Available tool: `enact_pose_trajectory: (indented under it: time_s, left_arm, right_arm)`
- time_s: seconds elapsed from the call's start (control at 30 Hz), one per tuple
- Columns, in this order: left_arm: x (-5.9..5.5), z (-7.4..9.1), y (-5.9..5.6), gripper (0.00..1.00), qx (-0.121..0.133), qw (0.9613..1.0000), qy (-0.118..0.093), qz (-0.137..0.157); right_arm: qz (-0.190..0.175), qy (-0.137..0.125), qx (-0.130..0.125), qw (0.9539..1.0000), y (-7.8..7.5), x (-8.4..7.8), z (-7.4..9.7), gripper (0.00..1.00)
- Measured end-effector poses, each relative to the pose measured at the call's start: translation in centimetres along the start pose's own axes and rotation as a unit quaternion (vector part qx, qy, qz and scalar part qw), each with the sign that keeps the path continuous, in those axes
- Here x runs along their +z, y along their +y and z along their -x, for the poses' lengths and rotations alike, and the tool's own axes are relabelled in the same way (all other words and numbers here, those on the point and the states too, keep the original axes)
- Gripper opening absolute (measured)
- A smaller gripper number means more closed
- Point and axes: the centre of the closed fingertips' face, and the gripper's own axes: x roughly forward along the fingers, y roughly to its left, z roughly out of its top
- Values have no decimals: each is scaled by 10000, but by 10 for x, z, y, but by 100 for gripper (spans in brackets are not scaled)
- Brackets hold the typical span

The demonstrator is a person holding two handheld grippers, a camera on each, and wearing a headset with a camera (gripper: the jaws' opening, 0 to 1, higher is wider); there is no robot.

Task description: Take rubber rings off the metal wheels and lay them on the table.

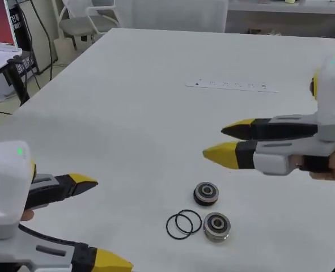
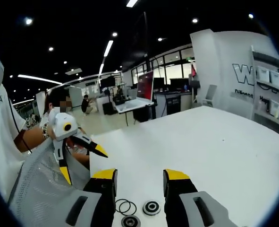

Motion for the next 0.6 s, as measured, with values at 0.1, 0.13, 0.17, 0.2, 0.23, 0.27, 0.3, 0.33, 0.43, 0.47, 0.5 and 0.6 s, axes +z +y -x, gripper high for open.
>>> enact_pose_trajectory:
  time_s: [0.1,0.13,0.17,0.2,0.23,0.27,0.3,0.33,0.43,0.47,0.5,0.6]
  left_arm:
    - [6,1,-1,87,0,9999,-122,-92]
    - [7,1,0,87,8,9998,-158,-93]
    - [9,1,0,87,17,9998,-185,-99]
    - [11,2,0,87,22,9997,-208,-115]
    - [14,3,-1,89,8,9996,-237,-162]
    - [24,4,-5,91,-106,9985,-434,-328]
    - [32,5,-7,94,-142,9974,-603,-372]
    - [41,8,-7,95,-154,9963,-767,-356]
    - [60,11,-1,93,-85,9950,-942,-308]
    - [65,12,-1,92,-118,9945,-977,-368]
    - [75,13,-3,92,-174,9934,-1035,-472]
    - [98,15,-5,92,-270,9897,-1107,-868]
  right_arm:
    - [48,-257,-26,9997,-3,20,2,38]
    - [69,-320,-31,9995,-4,25,2,39]
    - [105,-362,-38,9993,-5,29,2,39]
    - [168,-441,-93,9988,-9,36,2,40]
    - [182,-500,-144,9985,-12,39,2,40]
    - [177,-584,-198,9979,-16,43,2,40]
    - [162,-620,-216,9977,-18,44,2,40]
    - [143,-637,-241,9976,-23,42,2,40]
    - [228,-590,-396,9972,-34,31,2,40]
    - [272,-619,-422,9968,-36,28,3,40]
    - [246,-688,-428,9964,-38,23,5,39]
    - [65,-754,-437,9962,-43,14,8,38]
